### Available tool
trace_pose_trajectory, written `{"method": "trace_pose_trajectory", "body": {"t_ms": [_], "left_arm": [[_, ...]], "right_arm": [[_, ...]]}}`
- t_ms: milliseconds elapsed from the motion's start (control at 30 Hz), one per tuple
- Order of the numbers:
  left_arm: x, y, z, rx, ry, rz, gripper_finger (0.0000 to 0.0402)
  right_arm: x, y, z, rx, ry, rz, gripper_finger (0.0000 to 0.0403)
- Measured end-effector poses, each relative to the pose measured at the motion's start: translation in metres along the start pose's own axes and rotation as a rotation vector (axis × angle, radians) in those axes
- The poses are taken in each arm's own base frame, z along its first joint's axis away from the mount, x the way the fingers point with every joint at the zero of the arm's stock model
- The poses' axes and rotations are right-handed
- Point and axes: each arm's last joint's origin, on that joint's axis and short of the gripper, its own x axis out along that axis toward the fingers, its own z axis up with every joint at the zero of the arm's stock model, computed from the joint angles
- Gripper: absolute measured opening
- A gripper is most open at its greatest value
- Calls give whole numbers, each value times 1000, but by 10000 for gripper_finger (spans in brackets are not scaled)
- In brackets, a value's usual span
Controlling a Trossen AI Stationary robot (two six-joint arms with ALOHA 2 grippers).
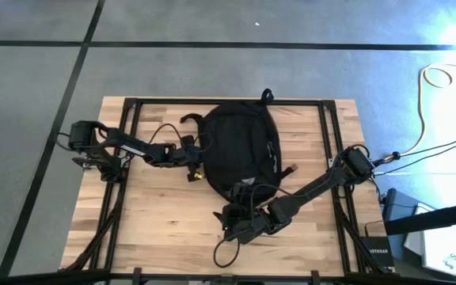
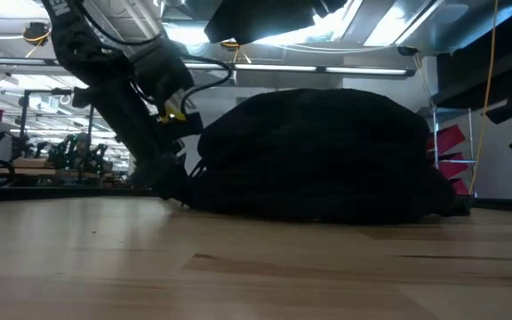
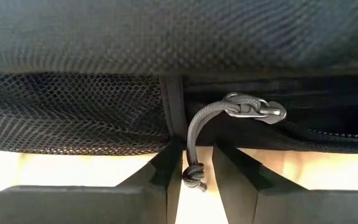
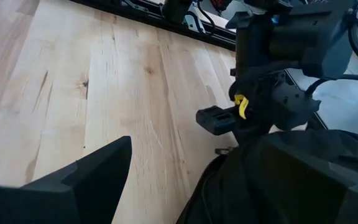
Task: Unpack backpack
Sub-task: Close the transparent zipper bag
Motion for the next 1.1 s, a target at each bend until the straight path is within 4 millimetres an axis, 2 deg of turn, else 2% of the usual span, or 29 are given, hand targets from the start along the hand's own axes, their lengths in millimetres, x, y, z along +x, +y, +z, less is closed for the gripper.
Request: {"method": "trace_pose_trajectory", "body": {"t_ms": [233, 400, 500, 600, 700, 900, 1100], "left_arm": [[1, -3, 1, 2, -13, 3, 70], [-4, -8, 3, 15, -26, -16, 17], [-7, -12, 4, 14, -36, -22, 7], [-11, -21, 4, 39, -42, -35, 4], [-14, -31, 4, 47, -51, -43, 3], [-28, -54, 6, 35, -99, -104, 2], [-50, -76, 11, 39, -182, -151, 1]], "right_arm": [[0, 0, 0, 0, 0, 0, 333], [0, 0, 0, -2, 2, 0, 333], [-5, 3, -4, -37, 34, 31, 332], [-16, -4, -7, -93, 82, -13, 324], [-27, -16, -2, -49, 100, -33, 310], [-28, -21, 0, 2, 112, -7, 289], [-28, -21, 1, 14, 109, -2, 281]]}}
